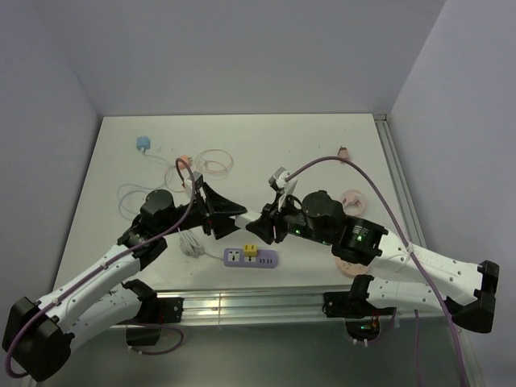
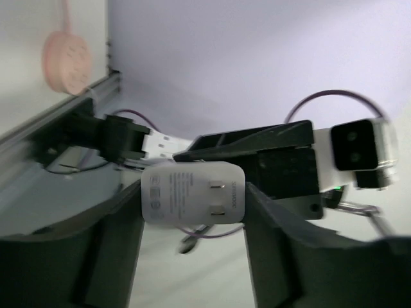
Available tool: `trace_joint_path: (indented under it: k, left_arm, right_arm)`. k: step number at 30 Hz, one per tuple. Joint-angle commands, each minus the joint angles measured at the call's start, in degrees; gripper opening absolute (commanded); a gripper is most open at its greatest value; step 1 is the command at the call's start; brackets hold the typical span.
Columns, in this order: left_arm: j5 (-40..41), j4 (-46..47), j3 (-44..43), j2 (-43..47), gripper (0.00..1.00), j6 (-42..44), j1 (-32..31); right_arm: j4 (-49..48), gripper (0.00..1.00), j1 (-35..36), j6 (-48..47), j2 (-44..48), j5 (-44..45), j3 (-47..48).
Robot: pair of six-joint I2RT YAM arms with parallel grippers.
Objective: Insert the plug
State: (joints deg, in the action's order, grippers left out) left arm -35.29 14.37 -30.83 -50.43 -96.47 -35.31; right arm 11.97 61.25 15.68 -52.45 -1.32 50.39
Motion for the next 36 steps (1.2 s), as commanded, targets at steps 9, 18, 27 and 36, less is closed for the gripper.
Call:
trace_joint_path:
  k: [9, 18, 27, 36]
  left_arm:
    - [28.46, -33.86, -8.45, 9.73, 0.99, 28.70, 3.32]
    - [52.50, -50.48, -17.93, 19.93, 0.99, 34.24, 3.23]
    - [59.72, -54.80, -23.57, 19.59, 0.99, 38.28, 3.32]
    - [60.69, -53.40, -19.36, 22.74, 0.99, 38.02, 3.32]
  right_arm:
    - [25.54, 0.00, 0.09, 18.32, -8.98, -1.58, 24.38]
    - [46.98, 0.00, -1.13, 27.29, -29.44, -5.35, 44.43]
    - [55.00, 0.00, -3.68, 34.85, -44.56, -9.39, 53.14]
    - [62.98, 0.00, -7.38, 42.76, -53.62, -10.46, 59.90]
